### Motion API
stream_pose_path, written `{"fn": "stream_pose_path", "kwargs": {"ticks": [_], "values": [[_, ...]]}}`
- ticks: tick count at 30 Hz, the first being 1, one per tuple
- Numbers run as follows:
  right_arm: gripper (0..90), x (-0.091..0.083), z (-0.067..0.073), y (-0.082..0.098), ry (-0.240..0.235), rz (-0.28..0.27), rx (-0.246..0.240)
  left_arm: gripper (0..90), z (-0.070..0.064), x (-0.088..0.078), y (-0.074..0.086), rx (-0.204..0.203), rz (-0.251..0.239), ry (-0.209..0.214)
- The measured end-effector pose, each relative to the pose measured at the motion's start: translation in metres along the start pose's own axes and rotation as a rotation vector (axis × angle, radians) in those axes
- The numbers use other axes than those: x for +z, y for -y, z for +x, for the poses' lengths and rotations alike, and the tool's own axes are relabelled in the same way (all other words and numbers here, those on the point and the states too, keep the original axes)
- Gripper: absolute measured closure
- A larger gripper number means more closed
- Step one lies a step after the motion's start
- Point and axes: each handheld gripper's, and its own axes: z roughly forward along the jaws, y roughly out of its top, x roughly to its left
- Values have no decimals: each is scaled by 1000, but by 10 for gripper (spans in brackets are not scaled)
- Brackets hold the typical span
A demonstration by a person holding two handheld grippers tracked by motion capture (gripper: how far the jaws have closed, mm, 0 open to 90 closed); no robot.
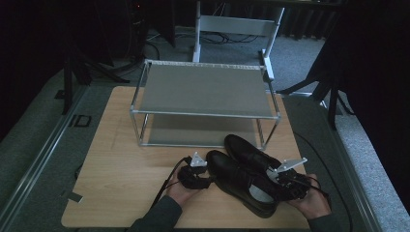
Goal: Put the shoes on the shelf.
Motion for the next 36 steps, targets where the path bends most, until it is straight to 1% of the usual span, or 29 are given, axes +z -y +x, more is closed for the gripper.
{"fn": "stream_pose_path", "kwargs": {"ticks": [5,7,10,13,14,16,18,19,20,23,28,30,33,36], "values": [[401,5,1,-3,-26,42,5,500,-1,2,-3,-16,-23,-3],[429,7,2,-4,-43,58,10,497,-1,3,-6,-22,-34,-2],[453,9,2,-5,-45,73,16,500,-1,3,-8,-20,-41,-1],[496,9,0,-6,-56,84,29,501,-1,4,-10,-24,-51,-3],[519,9,0,-7,-58,90,33,501,-1,4,-10,-26,-55,-2],[612,9,-1,-7,-73,96,34,504,-1,4,-12,-33,-66,0],[687,10,-2,-8,-95,102,42,505,0,5,-13,-34,-69,-3],[704,10,-1,-8,-104,102,43,505,0,5,-14,-37,-71,-1],[721,10,-1,-8,-99,105,47,505,1,6,-14,-42,-76,1],[758,10,-1,-8,-88,103,59,502,1,5,-15,-43,-80,-1],[764,10,-1,-10,-86,110,57,498,1,6,-15,-44,-76,-7],[764,10,-2,-9,-91,107,63,495,1,5,-15,-43,-78,-6],[785,9,-3,-7,-92,79,91,488,1,5,-15,-38,-78,-9],[798,8,-3,-4,-83,43,103,487,0,3,-14,-38,-78,-6]]}}
